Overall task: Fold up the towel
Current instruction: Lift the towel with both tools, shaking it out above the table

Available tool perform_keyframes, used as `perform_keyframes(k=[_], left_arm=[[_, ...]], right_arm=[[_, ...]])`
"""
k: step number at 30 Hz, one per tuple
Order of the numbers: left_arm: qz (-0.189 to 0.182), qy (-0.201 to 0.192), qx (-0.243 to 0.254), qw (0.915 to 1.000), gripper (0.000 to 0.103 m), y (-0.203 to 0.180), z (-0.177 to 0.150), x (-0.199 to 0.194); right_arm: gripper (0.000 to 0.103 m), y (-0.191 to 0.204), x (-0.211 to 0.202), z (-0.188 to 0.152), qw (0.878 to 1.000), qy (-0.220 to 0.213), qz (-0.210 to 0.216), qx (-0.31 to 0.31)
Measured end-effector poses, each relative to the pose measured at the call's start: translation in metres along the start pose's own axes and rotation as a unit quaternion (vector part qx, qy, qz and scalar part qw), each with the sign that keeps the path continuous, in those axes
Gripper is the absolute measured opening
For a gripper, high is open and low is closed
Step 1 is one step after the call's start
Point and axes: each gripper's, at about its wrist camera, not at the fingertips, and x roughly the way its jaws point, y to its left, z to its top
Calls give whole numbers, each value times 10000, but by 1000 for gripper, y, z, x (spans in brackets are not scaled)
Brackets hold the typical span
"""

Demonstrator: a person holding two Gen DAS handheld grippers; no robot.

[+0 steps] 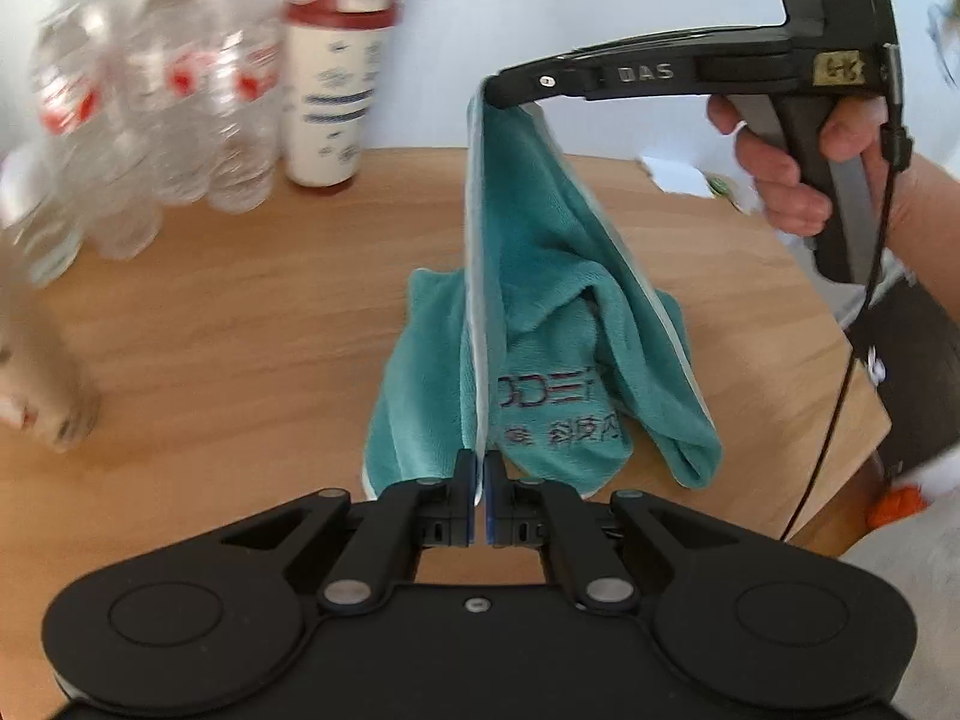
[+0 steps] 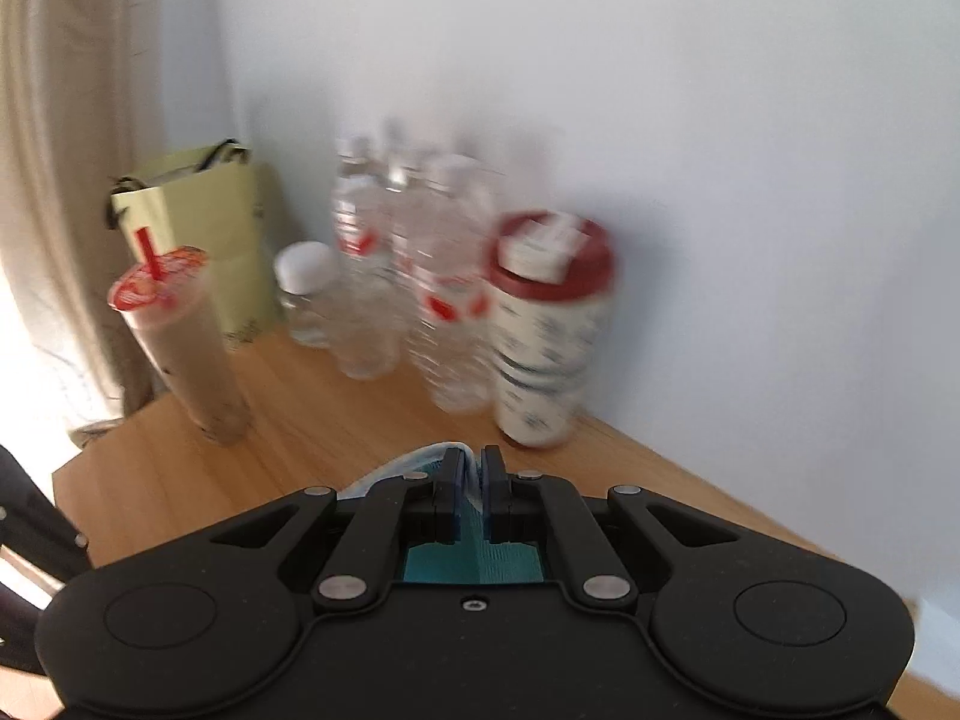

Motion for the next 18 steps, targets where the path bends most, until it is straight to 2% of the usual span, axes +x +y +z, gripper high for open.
perform_keyframes(k=[2,4,7,10,13,14,16,18], left_arm=[[46,6,-333,9994,2,9,-6,-5],[274,46,-511,9983,2,18,-12,-5],[537,211,-925,9940,2,38,-18,8],[586,302,-1127,9914,2,54,-19,24],[583,352,-1104,9916,2,63,-18,33],[586,357,-1051,9921,2,65,-15,35],[548,355,-981,9930,2,70,-10,38],[501,360,-940,9937,2,74,-9,39]], right_arm=[[5,12,19,9,9998,16,138,-156],[5,20,32,15,9994,68,242,-248],[5,39,72,19,9968,426,291,-606],[5,40,81,17,9953,707,318,-573],[7,30,62,4,9955,830,169,-416],[12,24,51,-3,9955,889,73,-323],[18,11,26,-25,9944,1025,-228,-65],[18,2,8,-47,9922,1155,-446,136]])
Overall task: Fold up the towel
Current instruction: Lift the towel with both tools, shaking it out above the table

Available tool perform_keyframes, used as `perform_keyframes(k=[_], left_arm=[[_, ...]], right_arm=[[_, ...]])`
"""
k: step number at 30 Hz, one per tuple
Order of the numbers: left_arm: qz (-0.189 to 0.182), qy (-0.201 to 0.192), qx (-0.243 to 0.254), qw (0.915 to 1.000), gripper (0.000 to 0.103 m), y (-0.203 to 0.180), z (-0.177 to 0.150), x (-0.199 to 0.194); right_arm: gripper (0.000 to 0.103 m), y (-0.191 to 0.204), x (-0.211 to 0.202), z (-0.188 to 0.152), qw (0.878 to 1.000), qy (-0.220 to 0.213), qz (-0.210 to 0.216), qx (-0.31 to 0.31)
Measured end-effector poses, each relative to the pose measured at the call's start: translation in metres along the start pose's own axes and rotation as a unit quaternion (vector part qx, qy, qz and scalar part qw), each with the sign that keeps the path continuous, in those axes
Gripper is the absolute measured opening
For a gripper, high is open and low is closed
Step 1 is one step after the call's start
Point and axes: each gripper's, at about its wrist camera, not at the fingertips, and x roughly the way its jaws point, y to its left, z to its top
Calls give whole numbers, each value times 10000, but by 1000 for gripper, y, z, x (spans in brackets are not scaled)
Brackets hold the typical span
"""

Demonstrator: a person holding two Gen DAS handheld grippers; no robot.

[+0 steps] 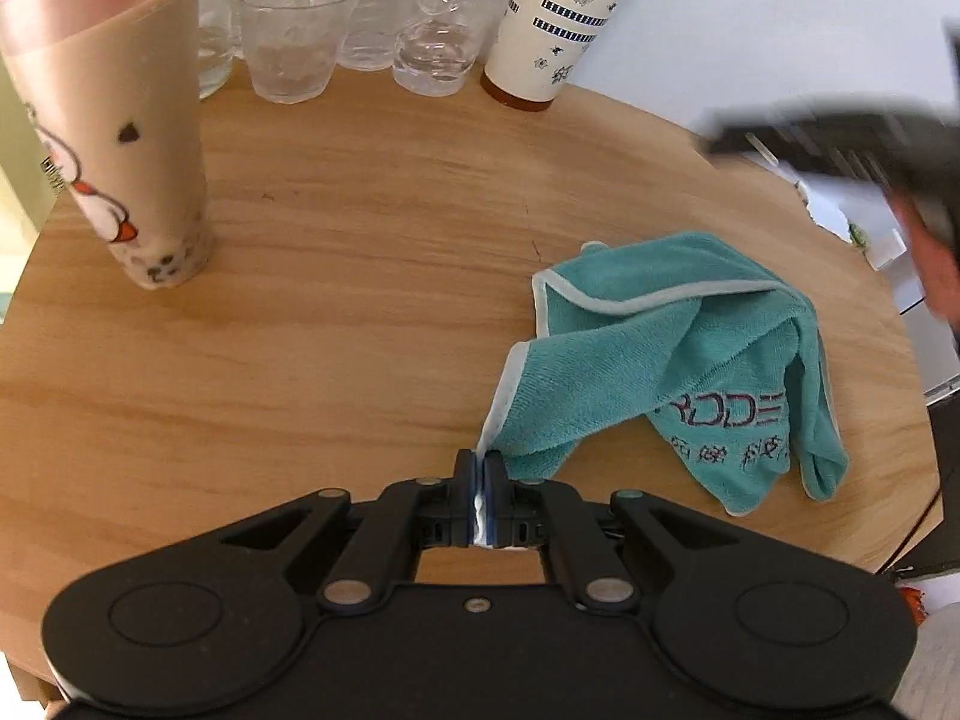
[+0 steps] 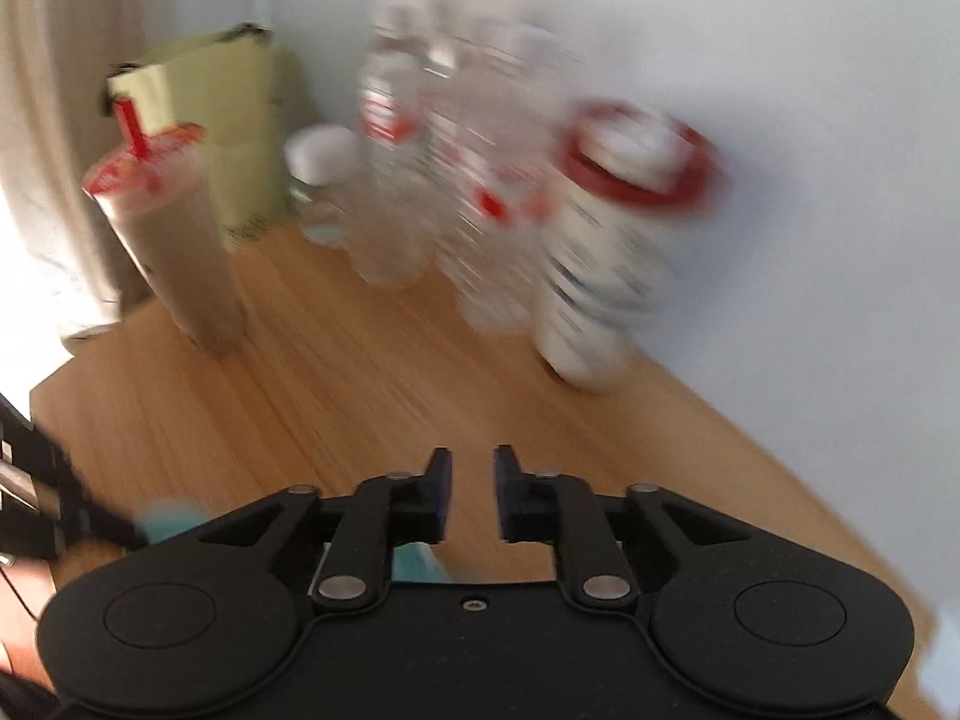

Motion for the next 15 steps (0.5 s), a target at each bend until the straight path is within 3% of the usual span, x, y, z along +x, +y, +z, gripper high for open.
perform_keyframes(k=[2,3,8,12,15], left_arm=[[-13,11,94,10000,3,5,-2,3],[-34,22,120,9999,3,7,-2,4],[-89,131,395,9991,3,7,2,9],[-87,135,408,9990,3,4,4,7],[54,94,427,9990,3,-3,3,6]], right_arm=[[18,-8,-14,-31,9991,207,-260,252],[18,-13,-28,-64,9964,411,-458,587],[24,-17,-53,-140,9826,816,-919,1396],[36,-19,-58,-170,9771,921,-901,1695],[36,-20,-61,-184,9766,813,-606,1897]])
